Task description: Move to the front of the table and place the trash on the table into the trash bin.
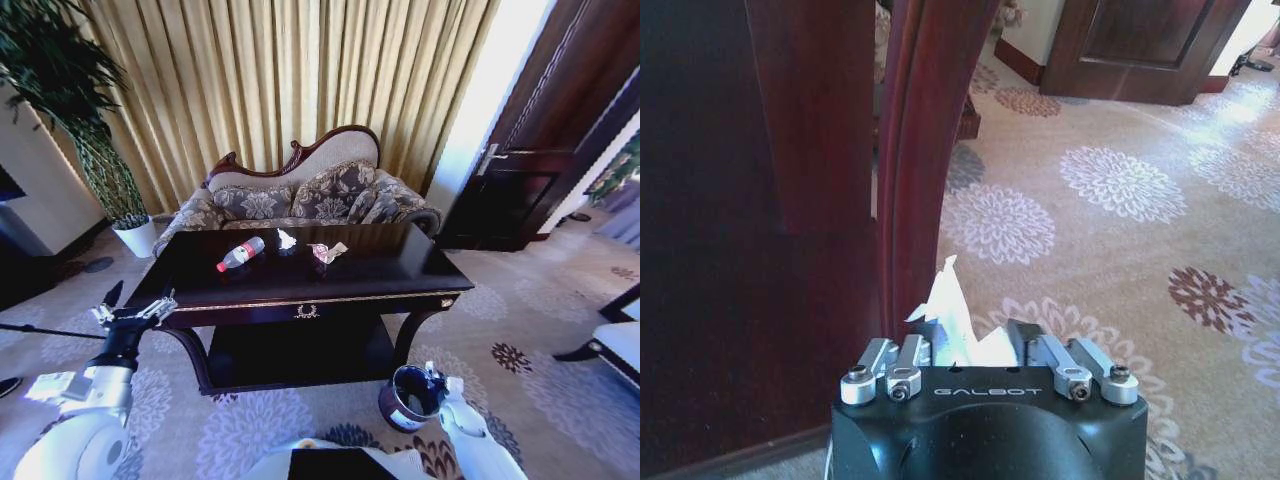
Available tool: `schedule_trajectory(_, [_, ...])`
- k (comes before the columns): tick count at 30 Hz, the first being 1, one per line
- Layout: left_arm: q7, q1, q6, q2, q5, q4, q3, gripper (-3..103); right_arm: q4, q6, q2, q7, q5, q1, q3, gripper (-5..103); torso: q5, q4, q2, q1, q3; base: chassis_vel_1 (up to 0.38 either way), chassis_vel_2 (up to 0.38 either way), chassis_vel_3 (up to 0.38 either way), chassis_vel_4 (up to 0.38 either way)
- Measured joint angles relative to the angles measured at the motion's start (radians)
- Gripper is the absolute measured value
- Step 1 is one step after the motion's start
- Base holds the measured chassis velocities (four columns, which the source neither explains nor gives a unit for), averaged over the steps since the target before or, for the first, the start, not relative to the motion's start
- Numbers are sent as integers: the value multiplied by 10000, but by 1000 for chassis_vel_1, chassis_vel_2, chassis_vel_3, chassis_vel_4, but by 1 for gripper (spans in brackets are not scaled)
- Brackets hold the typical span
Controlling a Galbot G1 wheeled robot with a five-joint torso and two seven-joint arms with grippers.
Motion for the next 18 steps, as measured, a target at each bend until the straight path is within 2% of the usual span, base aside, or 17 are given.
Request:
schedule_trajectory(3, [-5, 20, -9, 7, -5, -22, -1, 100, 213, 1, 10, 10, 60, -109, 56, 51, 0, -2, 0, 0, 0, 0, 0, 0, 0])
schedule_trajectory(4, [-5, 20, -9, 7, -5, -22, -1, 100, 213, 1, 10, 10, 60, -109, 56, 51, 0, -2, 0, 0, 0, 0, 0, 0, 0])
schedule_trajectory(6, [-4, 20, -13, 16, -12, -45, 7, 100, 261, 1, 14, 19, 63, -138, 105, 62, 0, -1, 0, -1, 0, 0, 0, 0, 0])
schedule_trajectory(7, [-5, 20, -14, 24, -16, -56, 13, 100, 271, 1, 14, 21, 55, -151, 122, 62, 0, -1, 1, 0, 0, 0, 0, 0, 0])
schedule_trajectory(9, [-4, 5, -14, 57, -32, -81, 27, 100, 295, 3, 5, 35, 37, -200, 174, 73, 1, -3, 0, 0, 0, 0, 0, 0, 0])
schedule_trajectory(10, [-4, 5, -14, 57, -32, -81, 27, 100, 295, 3, 5, 35, 37, -200, 174, 73, 1, -3, 0, 0, 0, 0, 0, 0, 0])
schedule_trajectory(13, [-3, -1, -15, 76, -46, -103, 35, 100, 341, 32, -6, 82, 35, -231, 206, 90, 1, -2, 1, 0, 0, 0, 0, 0, 0])
schedule_trajectory(18, [4, 20, -19, 80, -61, -111, 37, 100, 416, 41, 25, 195, 38, -269, 220, 100, 1, -1, 1, 0, 0, 0, 0, 0, 0])
